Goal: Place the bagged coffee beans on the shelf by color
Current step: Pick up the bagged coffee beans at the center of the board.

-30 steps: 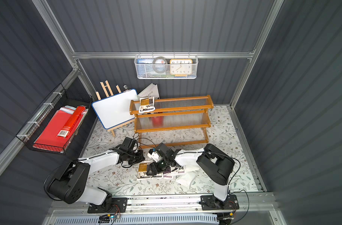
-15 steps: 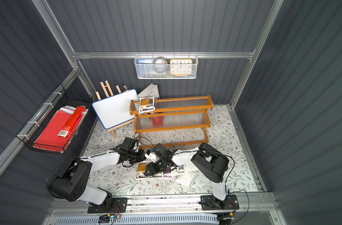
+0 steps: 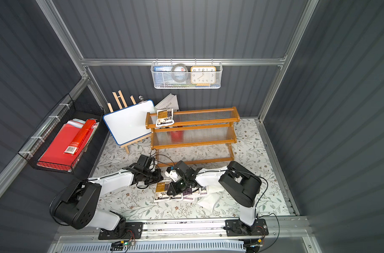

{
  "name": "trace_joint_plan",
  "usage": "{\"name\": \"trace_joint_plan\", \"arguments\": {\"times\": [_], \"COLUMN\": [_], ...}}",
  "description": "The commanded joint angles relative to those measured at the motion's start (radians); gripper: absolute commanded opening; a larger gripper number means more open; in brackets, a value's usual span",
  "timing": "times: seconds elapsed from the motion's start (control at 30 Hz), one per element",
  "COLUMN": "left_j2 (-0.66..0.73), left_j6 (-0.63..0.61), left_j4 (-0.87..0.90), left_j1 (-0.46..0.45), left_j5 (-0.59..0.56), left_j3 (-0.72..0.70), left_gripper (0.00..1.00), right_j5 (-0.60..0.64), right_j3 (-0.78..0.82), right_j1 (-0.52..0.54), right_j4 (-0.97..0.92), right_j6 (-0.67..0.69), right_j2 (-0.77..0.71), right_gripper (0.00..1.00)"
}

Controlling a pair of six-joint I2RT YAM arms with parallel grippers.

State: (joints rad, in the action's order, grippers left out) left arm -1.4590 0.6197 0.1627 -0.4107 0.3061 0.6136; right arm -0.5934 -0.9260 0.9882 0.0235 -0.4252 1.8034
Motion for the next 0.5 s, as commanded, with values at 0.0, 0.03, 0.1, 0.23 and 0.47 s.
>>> {"name": "trace_joint_plan", "arguments": {"times": [0.0, 0.03, 0.1, 0.23, 0.47], "left_j2": [0.091, 0.122, 0.173, 0.244, 0.268], "left_j6": [-0.028, -0.024, -0.006, 0.003, -0.017], "left_j4": [0.078, 0.076, 0.07, 0.099, 0.049], "left_j1": [0.006, 0.006, 0.006, 0.006, 0.006], "left_j5": [-0.042, -0.076, -0.073, -0.064, 0.016], "left_j3": [0.009, 0.017, 0.032, 0.08, 0.074], "left_gripper": [0.21, 0.28, 0.38, 0.49, 0.49], "right_j5": [0.01, 0.01, 0.015, 0.025, 0.058], "right_j3": [0.019, 0.023, 0.025, 0.025, -0.12], "right_j1": [-0.029, -0.04, -0.064, -0.124, -0.218], "right_j4": [-0.128, -0.163, -0.234, -0.341, -0.519], "right_j6": [0.104, 0.127, 0.164, 0.225, 0.316], "right_j2": [-0.082, -0.107, -0.151, -0.267, -0.491], "right_gripper": [0.0, 0.0, 0.0, 0.0, 0.0]}}
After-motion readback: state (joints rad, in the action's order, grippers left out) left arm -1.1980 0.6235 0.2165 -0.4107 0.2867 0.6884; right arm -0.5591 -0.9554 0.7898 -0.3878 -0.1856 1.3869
